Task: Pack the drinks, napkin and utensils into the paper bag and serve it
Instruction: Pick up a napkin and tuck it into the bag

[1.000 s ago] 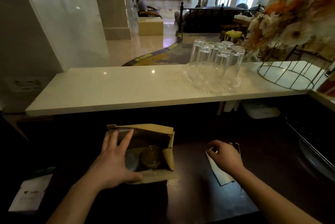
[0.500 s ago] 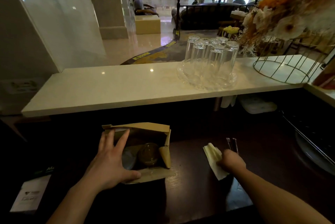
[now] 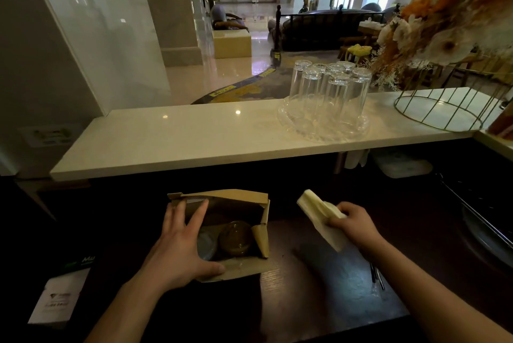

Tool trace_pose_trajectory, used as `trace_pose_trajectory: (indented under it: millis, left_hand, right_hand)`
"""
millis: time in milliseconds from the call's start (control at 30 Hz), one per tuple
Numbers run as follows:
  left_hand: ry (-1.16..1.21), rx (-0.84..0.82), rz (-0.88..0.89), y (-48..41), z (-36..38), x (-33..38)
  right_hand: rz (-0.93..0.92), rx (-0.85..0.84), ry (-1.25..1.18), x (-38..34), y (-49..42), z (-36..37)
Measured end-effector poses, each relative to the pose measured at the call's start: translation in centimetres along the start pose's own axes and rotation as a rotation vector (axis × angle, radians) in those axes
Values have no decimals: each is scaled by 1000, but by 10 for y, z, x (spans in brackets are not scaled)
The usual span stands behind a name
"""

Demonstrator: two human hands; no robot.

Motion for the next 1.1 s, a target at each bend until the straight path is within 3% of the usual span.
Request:
trace_pose_trajectory:
  millis: [300, 467, 733, 900, 1100]
  left_hand:
    - [19, 19, 23, -2, -2, -2]
    - [60, 51, 26, 1, -5, -4]
    - [147, 79, 24, 0, -5, -10]
    - [151, 76, 33, -1, -4, -13]
    - [136, 84, 27, -2, 0, -17]
  right_hand:
    - [-326, -51, -173, -121, 31, -11]
    - [-445, -259, -248, -177, 66, 7]
    - [-661, -379, 451, -210, 84, 95]
    - [-661, -422, 633, -207, 84, 156]
    - [-455, -543, 446, -188, 70, 212]
Point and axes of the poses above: each hand's wrist, its own y-axis away from the middle knuckle, its own z-axis out of the palm, x = y × z, the point moved 6 cm from there along -y, towards the middle knuckle, and after that the axes turned 6 degrees about x, right-handed, at the moved point
